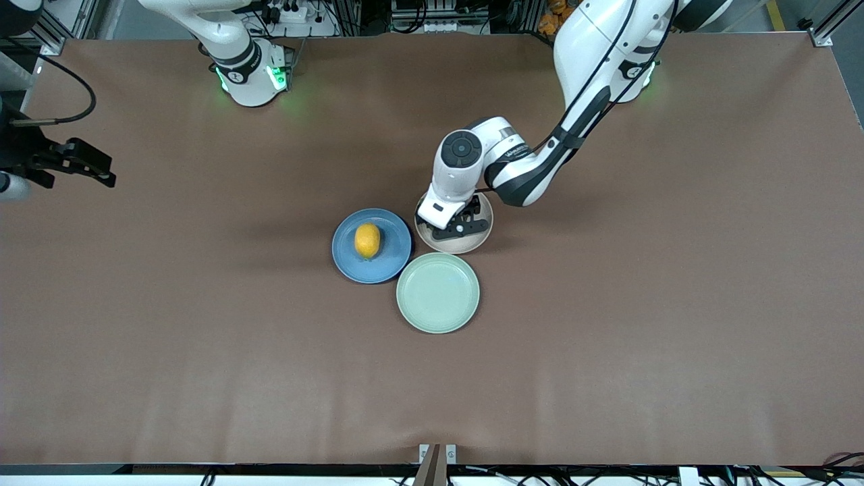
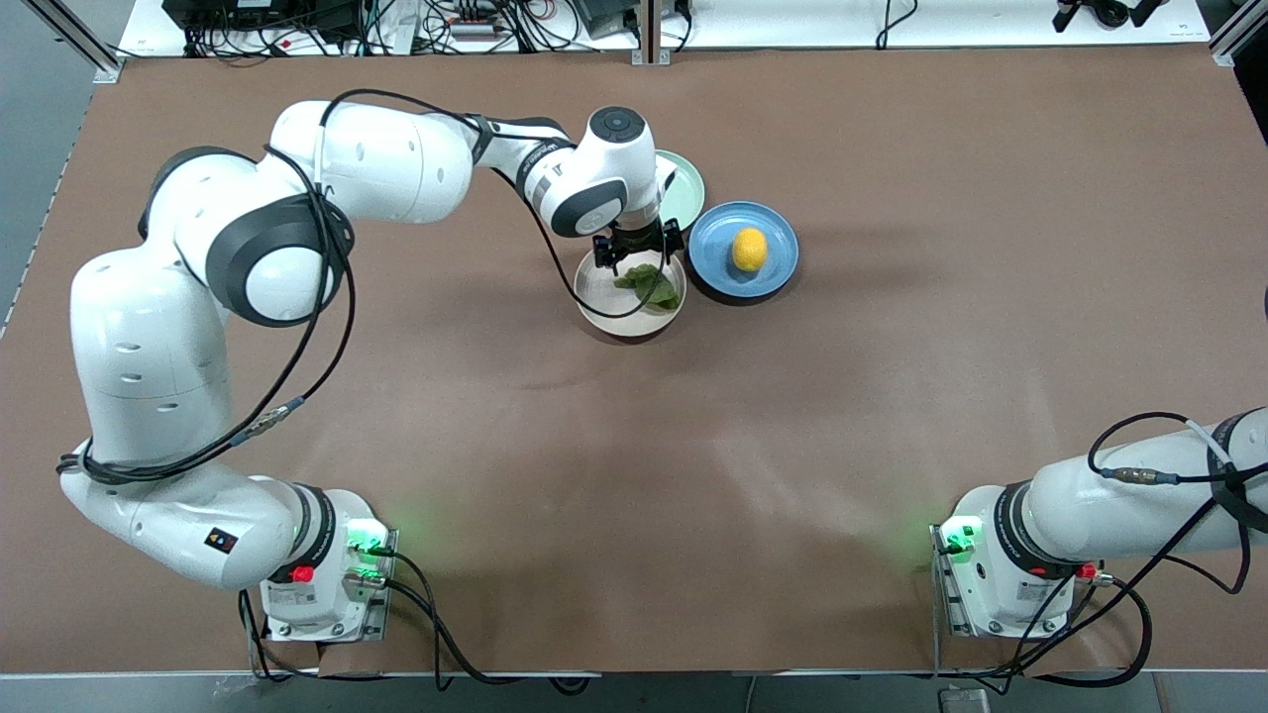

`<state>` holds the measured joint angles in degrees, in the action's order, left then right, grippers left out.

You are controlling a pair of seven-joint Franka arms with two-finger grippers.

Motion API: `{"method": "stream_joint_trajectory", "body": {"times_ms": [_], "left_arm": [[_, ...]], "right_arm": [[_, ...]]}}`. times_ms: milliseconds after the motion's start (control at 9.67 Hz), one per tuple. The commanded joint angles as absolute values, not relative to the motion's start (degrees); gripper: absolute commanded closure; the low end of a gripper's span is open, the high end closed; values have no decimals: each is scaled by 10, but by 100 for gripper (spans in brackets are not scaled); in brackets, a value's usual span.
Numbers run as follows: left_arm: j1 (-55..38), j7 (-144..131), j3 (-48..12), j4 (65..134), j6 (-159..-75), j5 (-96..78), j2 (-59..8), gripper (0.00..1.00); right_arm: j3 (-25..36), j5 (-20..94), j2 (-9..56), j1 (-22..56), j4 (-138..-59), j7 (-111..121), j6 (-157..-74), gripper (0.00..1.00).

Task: Pick lemon and lettuce from blue and beige plates
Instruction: 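Lower the left gripper and close it on the green lettuce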

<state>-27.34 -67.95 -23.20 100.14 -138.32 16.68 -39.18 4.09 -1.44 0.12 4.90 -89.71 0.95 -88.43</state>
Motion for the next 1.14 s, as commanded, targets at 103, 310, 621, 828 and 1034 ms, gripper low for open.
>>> {"method": "stream_joint_trajectory", "body": {"times_ms": [103,310,621,828,1034], "left_arm": [[-294,-688,-229,990,-1388,194,-410,0],[-301,-688,-229,989,-1388,194,-417,0],[-302,-689,-229,989,-1388,194,-421,0],[-302,-700,-229,990,-1388,193,-421,62],[-302,-701,-229,990,-1388,192,-421,88]], "right_arm": [[40,-14,4,75,-885,3,-872,0],[40,-14,4,101,-886,-23,-861,0],[40,-13,5,141,-888,-36,-861,0],[40,-13,5,155,-889,-37,-862,0],[40,7,5,167,-893,-40,-864,0]]}}
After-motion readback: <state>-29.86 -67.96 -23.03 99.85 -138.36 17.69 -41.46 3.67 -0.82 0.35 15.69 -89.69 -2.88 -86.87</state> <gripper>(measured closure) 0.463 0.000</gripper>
